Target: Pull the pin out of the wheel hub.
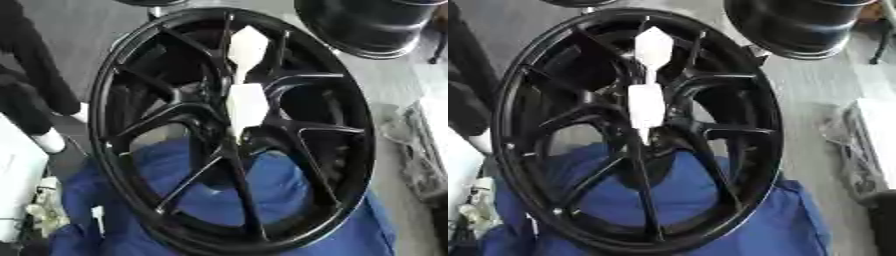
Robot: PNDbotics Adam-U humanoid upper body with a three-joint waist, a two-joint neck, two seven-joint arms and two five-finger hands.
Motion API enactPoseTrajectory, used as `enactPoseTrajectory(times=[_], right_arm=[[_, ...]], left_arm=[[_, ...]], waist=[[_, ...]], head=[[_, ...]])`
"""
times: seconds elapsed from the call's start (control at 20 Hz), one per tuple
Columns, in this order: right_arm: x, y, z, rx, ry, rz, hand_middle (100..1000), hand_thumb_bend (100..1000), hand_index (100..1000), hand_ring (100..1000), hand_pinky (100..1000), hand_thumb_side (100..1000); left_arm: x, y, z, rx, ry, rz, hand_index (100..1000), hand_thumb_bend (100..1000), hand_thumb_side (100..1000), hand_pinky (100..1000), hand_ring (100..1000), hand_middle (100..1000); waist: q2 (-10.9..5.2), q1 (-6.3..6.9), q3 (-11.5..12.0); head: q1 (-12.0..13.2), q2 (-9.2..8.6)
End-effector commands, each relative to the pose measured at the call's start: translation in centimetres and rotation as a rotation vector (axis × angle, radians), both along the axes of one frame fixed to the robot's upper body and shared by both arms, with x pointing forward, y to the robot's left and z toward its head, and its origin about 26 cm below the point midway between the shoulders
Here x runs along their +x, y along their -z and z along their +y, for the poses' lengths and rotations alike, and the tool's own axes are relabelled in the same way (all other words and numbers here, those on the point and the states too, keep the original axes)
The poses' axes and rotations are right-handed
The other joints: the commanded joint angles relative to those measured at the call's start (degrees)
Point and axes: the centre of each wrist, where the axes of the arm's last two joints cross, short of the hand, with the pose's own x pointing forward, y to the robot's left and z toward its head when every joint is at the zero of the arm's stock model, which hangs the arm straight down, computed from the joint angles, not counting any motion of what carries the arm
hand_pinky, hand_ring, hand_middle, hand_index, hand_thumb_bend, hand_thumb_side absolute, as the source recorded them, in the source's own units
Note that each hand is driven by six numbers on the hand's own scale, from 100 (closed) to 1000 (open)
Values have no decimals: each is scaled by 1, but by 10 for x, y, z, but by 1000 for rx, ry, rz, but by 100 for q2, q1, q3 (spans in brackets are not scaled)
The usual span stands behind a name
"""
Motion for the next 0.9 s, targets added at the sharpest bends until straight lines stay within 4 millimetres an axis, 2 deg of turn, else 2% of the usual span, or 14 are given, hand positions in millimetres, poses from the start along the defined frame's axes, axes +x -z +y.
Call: enactPoseTrajectory(times=[0.05, 0.3, 0.55, 0.6, 0.65, 0.9], right_arm=[[-8, -12, -1, -32, 5, -33, 606, 376, 731, 616, 756, 284], [-12, -12, 3, -60, -18, -23, 609, 400, 735, 620, 755, 301], [-23, -12, 24, -174, -85, 8, 614, 459, 742, 629, 750, 342], [-25, -11, 30, -202, -103, 20, 615, 526, 744, 632, 749, 344], [-27, -11, 35, -228, -120, 32, 615, 471, 745, 633, 748, 354], [-35, -9, 57, -335, -201, 92, 620, 467, 751, 642, 747, 374]], left_arm=[[-1, -10, 3, 17, -4, -31, 649, 100, 828, 624, 767, 614], [-1, -10, 3, 14, -9, -39, 650, 100, 825, 624, 767, 614], [-1, -10, 2, 15, -8, -38, 649, 100, 825, 623, 767, 614], [-1, -10, 2, 16, -6, -37, 649, 100, 828, 624, 767, 614], [-1, -10, 2, 17, -5, -37, 649, 100, 825, 624, 767, 614], [-1, -9, 2, 21, -2, -31, 649, 100, 826, 624, 768, 614]], waist=[[-120, 49, 2], [-124, 46, 4], [-137, 35, 15], [-140, 32, 21], [-143, 30, 24], [-163, 14, 32]], head=[[-19, -22], [-24, -25], [-52, 3], [-59, 0], [-64, 0], [-62, 18]])
